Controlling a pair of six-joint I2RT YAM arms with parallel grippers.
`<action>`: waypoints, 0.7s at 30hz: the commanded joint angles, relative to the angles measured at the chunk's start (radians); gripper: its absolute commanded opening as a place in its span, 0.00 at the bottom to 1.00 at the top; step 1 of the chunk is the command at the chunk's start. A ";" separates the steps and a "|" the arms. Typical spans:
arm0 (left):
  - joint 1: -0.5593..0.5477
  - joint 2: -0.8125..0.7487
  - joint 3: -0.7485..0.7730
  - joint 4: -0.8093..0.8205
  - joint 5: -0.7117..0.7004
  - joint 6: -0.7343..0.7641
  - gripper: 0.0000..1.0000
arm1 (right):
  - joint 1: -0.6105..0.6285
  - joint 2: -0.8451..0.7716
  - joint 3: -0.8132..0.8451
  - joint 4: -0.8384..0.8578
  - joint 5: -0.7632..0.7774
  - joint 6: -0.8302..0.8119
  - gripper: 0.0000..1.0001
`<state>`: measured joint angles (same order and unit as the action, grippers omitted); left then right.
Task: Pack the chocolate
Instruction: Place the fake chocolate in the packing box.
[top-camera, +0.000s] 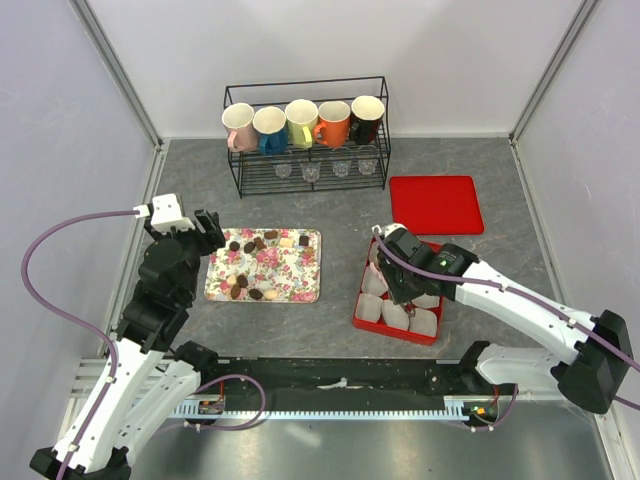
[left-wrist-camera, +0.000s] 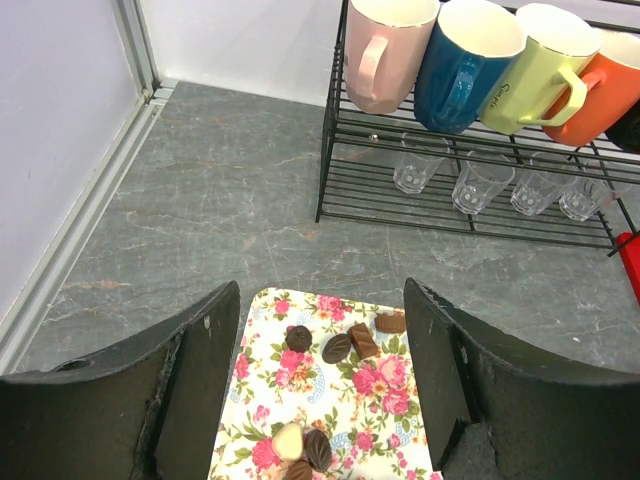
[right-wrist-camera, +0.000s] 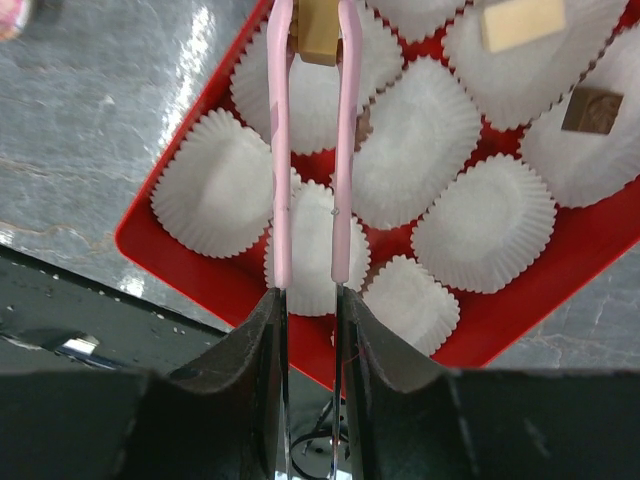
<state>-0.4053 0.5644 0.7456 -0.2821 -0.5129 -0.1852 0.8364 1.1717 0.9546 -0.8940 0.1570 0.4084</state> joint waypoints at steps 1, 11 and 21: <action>0.003 0.008 -0.003 0.026 0.008 -0.019 0.73 | -0.011 0.020 -0.027 0.006 -0.030 0.020 0.09; 0.003 0.012 -0.005 0.026 0.008 -0.017 0.73 | -0.025 0.075 -0.060 0.081 -0.083 0.000 0.13; 0.003 0.015 -0.006 0.024 0.007 -0.017 0.73 | -0.030 0.097 -0.071 0.090 -0.086 -0.014 0.31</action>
<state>-0.4053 0.5762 0.7456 -0.2821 -0.5129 -0.1852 0.8131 1.2766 0.8898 -0.8253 0.0772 0.4030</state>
